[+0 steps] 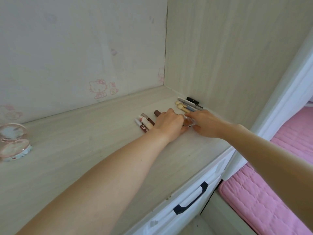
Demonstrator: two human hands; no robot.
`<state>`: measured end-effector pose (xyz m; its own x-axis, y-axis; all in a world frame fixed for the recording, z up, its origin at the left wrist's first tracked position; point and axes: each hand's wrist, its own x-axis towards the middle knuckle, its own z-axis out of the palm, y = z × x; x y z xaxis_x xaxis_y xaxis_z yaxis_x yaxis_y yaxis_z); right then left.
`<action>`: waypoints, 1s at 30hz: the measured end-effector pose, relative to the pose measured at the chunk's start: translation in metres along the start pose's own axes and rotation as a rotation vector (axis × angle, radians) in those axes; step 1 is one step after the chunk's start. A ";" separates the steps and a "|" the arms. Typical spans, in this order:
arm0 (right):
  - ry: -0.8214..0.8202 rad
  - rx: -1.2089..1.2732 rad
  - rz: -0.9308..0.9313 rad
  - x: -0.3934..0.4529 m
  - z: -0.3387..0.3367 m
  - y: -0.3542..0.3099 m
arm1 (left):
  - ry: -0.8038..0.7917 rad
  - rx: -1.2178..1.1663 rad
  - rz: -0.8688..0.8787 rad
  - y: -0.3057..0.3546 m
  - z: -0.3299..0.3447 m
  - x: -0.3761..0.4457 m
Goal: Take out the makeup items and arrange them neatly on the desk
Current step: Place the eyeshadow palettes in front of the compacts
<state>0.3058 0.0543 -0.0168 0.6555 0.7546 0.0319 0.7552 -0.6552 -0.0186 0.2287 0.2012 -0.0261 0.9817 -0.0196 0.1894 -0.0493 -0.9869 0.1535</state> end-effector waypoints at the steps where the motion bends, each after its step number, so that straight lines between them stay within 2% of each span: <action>1: 0.006 -0.003 -0.006 -0.001 0.001 0.000 | -0.001 -0.005 -0.004 0.000 0.000 0.000; 8: 0.075 0.017 0.006 -0.007 0.011 0.001 | 0.026 -0.080 -0.032 0.007 -0.002 -0.012; 13: 0.177 0.192 -0.048 -0.022 0.010 -0.008 | 0.083 -0.238 -0.068 0.007 -0.006 -0.024; 17: 0.181 0.242 0.032 -0.033 0.004 -0.020 | 0.137 -0.392 -0.096 0.002 -0.012 -0.037; 21: 0.252 0.274 0.004 -0.043 -0.005 -0.041 | 0.250 -0.609 -0.144 -0.005 -0.023 -0.057; 25: 0.274 0.400 -0.017 -0.053 -0.011 -0.072 | 0.260 -0.925 -0.259 -0.013 -0.038 -0.083; 27: 0.261 0.540 -0.030 -0.056 -0.015 -0.087 | 0.283 -1.109 -0.307 -0.018 -0.045 -0.098; 30: 0.203 0.829 -0.038 -0.060 -0.021 -0.112 | 0.340 -1.232 -0.371 -0.029 -0.053 -0.120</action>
<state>0.1820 0.0817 0.0047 0.6756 0.7024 0.2239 0.5892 -0.3319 -0.7367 0.1027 0.2404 -0.0014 0.8874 0.4361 0.1493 -0.1007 -0.1326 0.9860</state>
